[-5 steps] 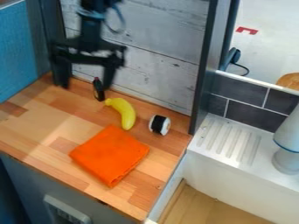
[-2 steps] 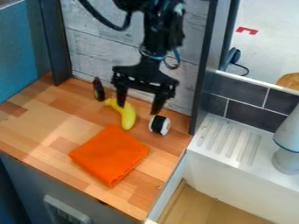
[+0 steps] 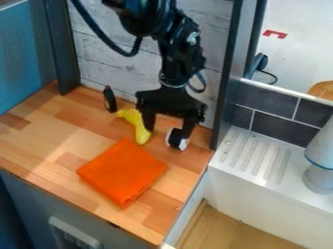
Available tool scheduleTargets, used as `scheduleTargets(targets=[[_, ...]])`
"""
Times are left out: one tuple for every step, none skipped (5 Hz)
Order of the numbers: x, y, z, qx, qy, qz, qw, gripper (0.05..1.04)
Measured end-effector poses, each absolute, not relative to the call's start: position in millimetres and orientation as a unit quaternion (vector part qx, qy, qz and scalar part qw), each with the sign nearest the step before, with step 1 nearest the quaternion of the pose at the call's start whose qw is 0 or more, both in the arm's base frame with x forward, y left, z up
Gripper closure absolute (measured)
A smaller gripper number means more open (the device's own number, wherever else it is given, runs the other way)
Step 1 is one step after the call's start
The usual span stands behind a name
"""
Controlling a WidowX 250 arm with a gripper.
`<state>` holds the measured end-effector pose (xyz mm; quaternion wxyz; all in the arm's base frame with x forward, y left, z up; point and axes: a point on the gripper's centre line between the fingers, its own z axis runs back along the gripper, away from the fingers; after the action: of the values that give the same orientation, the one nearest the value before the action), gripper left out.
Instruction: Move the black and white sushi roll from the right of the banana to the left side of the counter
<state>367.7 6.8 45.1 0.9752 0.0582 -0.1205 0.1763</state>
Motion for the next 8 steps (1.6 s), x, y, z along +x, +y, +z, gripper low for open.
scheduleTargets(targets=[[373,2,38,0.04,-0.128,0.169,0.977,0.083],[377,1,26,0.039,-0.122,0.16,0.979,0.083],[386,1,22,0.042,-0.123,0.156,0.979,0.083],[393,4,15,0.053,-0.117,0.154,0.98,0.083],[400,6,19,0.058,-0.123,0.152,0.979,0.083],[402,7,8,0.061,-0.11,0.151,0.981,0.083],[406,12,0,0.056,-0.1,0.158,0.981,0.17],[408,17,-4,0.055,-0.092,0.162,0.981,0.372]])
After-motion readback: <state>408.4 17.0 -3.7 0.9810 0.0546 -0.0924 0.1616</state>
